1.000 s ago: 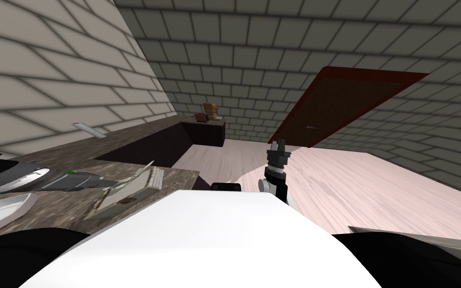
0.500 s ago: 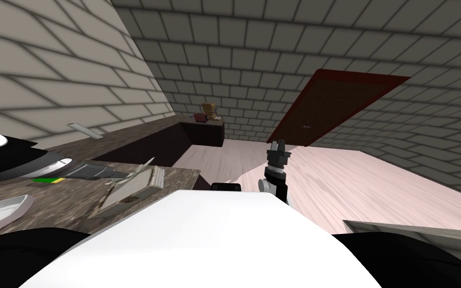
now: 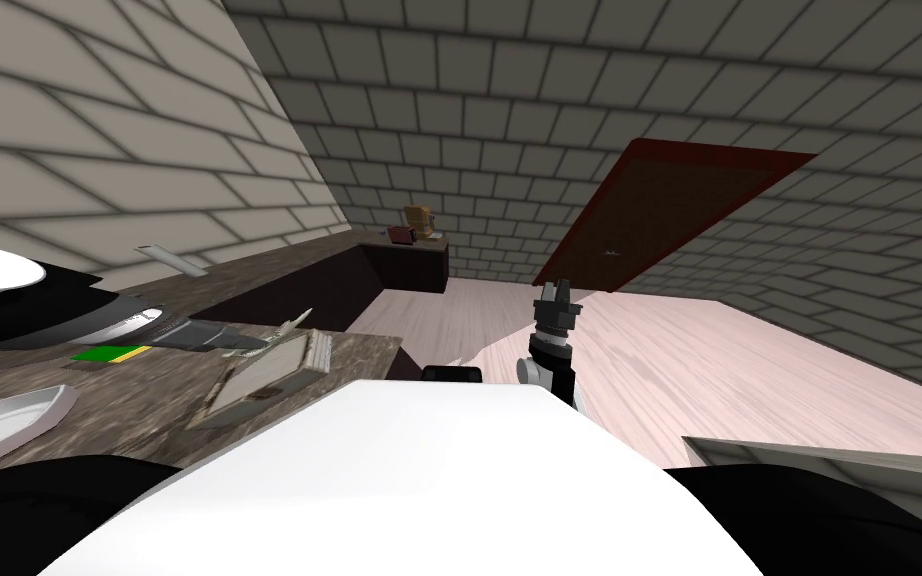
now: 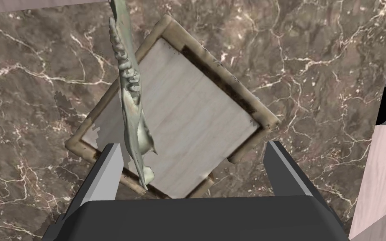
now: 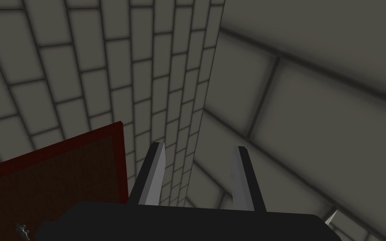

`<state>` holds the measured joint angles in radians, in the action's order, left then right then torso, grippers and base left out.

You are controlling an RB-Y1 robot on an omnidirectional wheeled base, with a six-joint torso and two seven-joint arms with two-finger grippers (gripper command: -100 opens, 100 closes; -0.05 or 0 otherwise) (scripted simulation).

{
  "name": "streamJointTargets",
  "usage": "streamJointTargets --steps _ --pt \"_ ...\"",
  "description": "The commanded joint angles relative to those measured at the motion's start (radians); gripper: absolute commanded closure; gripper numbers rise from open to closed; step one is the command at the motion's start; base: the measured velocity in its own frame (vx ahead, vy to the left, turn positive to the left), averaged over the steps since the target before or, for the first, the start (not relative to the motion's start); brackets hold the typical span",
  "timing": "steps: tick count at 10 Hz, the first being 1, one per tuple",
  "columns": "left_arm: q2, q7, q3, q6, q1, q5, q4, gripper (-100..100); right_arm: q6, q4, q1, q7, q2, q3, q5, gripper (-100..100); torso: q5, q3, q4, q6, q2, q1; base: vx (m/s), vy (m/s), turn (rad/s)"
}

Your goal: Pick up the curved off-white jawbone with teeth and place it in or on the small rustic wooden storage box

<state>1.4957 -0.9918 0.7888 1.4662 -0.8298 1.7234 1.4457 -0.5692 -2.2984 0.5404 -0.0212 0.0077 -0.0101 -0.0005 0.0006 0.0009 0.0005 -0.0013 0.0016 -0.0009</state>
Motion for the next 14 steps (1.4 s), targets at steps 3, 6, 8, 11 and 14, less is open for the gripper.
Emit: streamJointTargets --steps 3,6,8,11,14 --pt "0.0 0.001 0.0 0.0 0.0 0.0 -0.001 -100 0.0 0.0 0.0 0.0 0.0 0.0 0.0 0 0.0 -0.001 0.0 0.0 -0.001 0.0 -0.004 0.001 -0.001" --pt "0.033 -0.049 0.016 0.01 -0.002 0.015 0.001 -100 0.0 0.0 0.0 0.0 0.0 0.0 0.0 0 0.0 -0.001 0.0 0.0 -0.001 0.0 -0.024 0.011 -0.065" --pt "0.049 -0.074 0.023 0.014 -0.003 0.023 0.002 -100 0.0 0.0 0.0 0.0 0.0 0.0 0.0 0 0.001 0.002 0.001 0.0 0.003 0.002 -0.087 0.04 -0.088" --pt "0.097 -0.149 0.047 0.028 -0.007 0.046 0.005 -100 0.0 0.0 0.0 0.0 0.0 0.0 0.0 0 0.0 0.001 0.0 0.0 0.001 -0.002 -0.038 -0.018 -0.097" --pt "0.097 -0.149 0.047 0.028 -0.007 0.046 0.005 -100 0.0 0.0 0.0 0.0 0.0 0.0 0.0 0 0.0 0.001 0.0 0.0 0.001 0.0 -0.03 -0.004 -0.016"
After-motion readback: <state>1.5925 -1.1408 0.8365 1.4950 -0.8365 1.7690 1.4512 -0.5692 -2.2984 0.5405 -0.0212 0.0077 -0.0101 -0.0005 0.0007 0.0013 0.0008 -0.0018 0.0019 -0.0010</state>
